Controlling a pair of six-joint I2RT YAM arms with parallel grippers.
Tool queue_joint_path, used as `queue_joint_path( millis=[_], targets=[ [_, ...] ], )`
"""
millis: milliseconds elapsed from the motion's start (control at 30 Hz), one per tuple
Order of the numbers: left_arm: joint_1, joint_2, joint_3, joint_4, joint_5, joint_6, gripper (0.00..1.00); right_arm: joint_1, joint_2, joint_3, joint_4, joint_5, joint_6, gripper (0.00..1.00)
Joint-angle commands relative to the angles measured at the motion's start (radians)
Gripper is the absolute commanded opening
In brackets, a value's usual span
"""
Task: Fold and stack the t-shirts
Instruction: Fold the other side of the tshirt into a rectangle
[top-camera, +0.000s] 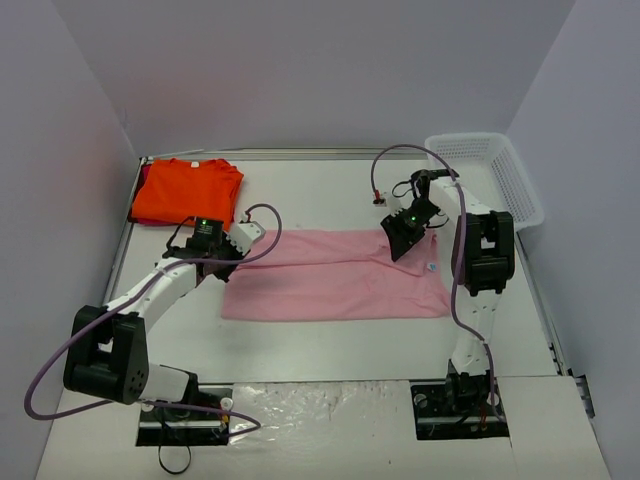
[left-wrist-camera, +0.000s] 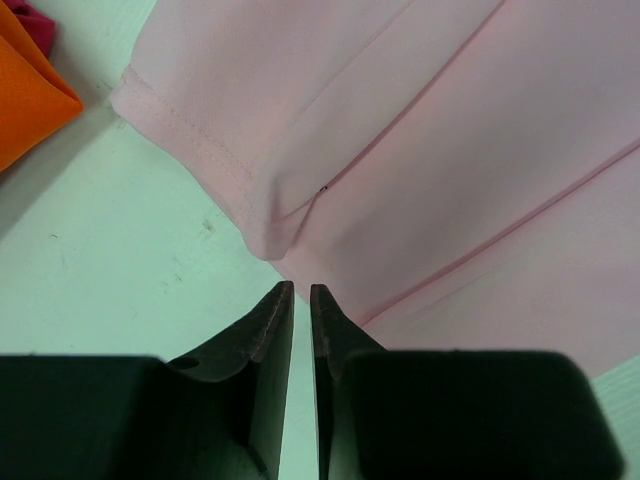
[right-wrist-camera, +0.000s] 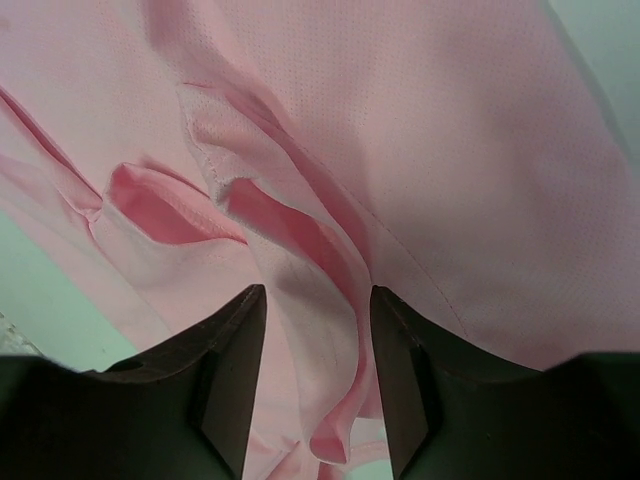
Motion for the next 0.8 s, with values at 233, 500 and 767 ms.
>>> queue_joint_path(
  millis=[233,500,767],
  targets=[
    [0.007,-0.023,0.002,0.003,0.004,-0.021,0.13,-0.01,0.038,0.031,-0.038,-0.007,-0.015,0.43],
    [0.007,-0.018,0.007,0.002,0.013,-0.025,0.13,-0.004,-0.049,-0.061,-0.035,-0.039,-0.034,0.42],
    [0.007,-0.041,-0.004,-0.004,0.022,-0.033,0.13,0.037,-0.186,-0.188,-0.035,-0.061,-0.034,0.42]
  ],
)
